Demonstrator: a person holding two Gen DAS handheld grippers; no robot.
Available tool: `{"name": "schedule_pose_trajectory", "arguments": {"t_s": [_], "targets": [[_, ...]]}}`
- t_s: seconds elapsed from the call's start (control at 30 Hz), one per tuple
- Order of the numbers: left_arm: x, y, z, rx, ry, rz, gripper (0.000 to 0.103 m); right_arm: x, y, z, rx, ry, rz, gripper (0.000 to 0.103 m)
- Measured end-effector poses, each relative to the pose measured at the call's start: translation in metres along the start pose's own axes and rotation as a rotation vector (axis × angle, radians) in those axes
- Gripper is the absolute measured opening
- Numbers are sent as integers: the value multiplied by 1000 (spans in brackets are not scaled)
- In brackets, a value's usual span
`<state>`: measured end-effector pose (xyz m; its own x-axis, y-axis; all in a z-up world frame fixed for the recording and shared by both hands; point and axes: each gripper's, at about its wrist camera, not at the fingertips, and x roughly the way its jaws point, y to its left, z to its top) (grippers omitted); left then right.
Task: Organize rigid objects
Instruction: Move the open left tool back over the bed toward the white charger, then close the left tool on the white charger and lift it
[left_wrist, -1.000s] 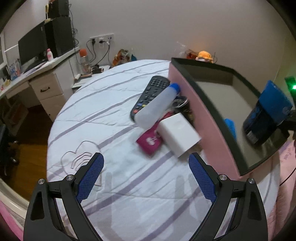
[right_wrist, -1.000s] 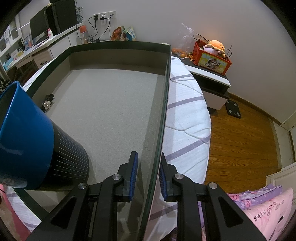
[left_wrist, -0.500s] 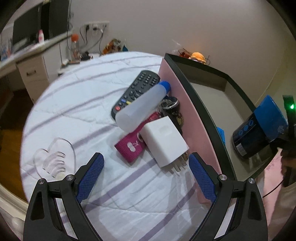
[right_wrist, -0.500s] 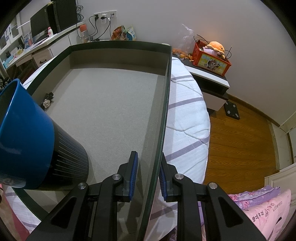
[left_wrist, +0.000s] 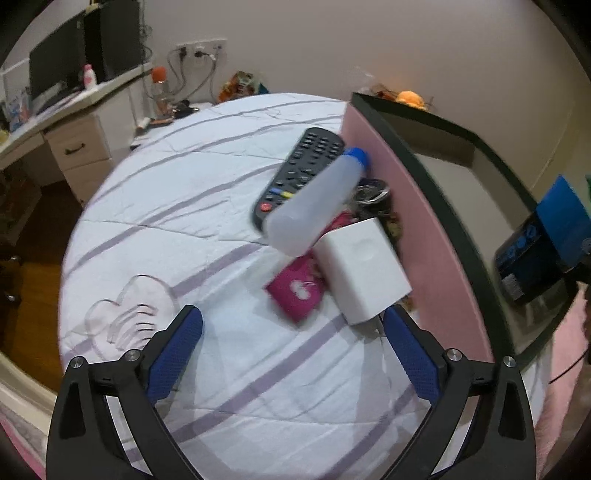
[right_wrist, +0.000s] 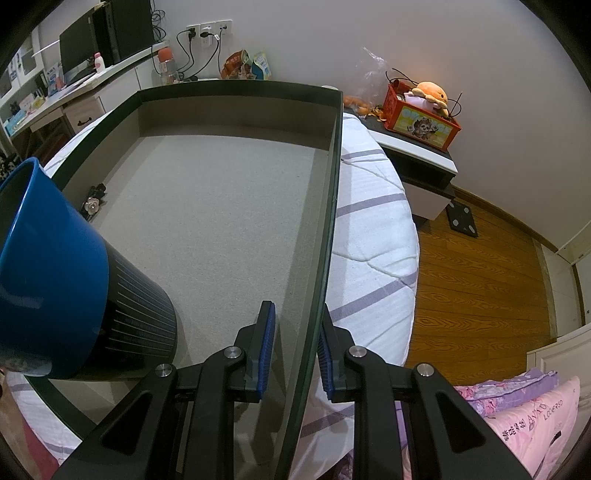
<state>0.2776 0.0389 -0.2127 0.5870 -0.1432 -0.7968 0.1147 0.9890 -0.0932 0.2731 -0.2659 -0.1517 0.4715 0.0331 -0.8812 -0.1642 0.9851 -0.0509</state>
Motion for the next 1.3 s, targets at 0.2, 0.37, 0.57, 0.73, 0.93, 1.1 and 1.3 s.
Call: {"name": "schedule_pose_trajectory", "arguments": {"t_s": [0.2, 0.37, 0.57, 0.73, 0.93, 1.1, 1.3], "targets": [[-1, 26, -1, -45, 5, 77, 102, -1, -1, -1, -1, 0, -4, 23], [-17, 10, -5, 33, -82, 19, 96, -2, -5, -4, 3, -4, -1, 23], [-22, -15, -11, 193, -115, -63, 89, -2, -3, -3, 1, -4, -4, 23], [-11, -24, -5, 236, -81, -57, 62, -2, -5, -5, 1, -3, -5, 23], [-17, -24, 3, 221, -99, -138, 47, -2, -4, -5, -1, -2, -7, 23], [-8, -31, 4, 237, -77, -146, 47, -1, -2, -3, 0, -2, -6, 23], [3, -23, 4, 169, -48, -209, 49, -1, 1, -3, 1, 0, -7, 23]]}}
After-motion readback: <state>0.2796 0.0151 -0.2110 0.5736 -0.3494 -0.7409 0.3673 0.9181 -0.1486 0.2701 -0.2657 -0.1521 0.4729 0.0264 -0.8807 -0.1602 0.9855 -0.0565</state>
